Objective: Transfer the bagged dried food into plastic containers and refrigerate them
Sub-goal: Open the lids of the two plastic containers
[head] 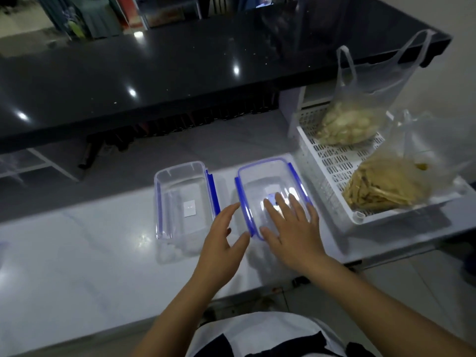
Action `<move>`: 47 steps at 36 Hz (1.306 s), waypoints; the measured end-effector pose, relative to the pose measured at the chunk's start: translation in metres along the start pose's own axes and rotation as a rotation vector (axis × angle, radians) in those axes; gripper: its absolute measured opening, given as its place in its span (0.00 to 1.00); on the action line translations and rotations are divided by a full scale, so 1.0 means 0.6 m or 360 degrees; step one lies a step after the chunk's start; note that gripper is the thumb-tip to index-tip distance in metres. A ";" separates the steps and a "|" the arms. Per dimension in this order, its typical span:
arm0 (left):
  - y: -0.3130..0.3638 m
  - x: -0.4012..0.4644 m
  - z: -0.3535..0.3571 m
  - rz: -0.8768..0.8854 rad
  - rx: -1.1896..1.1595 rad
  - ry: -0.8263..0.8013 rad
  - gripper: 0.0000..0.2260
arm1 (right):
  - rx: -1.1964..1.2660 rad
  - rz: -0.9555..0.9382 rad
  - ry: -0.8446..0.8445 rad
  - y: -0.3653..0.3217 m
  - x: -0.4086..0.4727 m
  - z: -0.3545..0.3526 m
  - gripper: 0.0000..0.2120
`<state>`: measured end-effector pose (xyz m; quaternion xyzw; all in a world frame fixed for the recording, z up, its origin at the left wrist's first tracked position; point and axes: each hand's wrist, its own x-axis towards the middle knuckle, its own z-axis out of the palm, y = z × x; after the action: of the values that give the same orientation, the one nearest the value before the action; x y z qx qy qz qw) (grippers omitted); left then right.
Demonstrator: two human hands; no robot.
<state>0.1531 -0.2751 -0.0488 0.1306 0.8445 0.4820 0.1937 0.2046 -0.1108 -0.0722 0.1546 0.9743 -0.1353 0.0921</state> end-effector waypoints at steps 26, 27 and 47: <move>-0.077 -0.086 -0.014 -0.0565 -0.0914 -0.0207 0.24 | 0.2325 0.0628 -0.0167 0.108 -0.112 0.011 0.20; -0.076 -0.087 -0.013 -0.0570 -0.0918 -0.0208 0.23 | 0.2320 0.0628 -0.0149 0.109 -0.114 0.010 0.20; -0.069 -0.107 0.001 -0.0220 -0.0170 -0.0008 0.26 | 0.1527 0.0230 0.0225 0.128 -0.177 0.006 0.26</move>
<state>0.2092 -0.3216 -0.0717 0.0627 0.8240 0.5115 0.2355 0.3297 -0.0710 -0.0704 0.2557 0.7927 -0.5514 -0.0467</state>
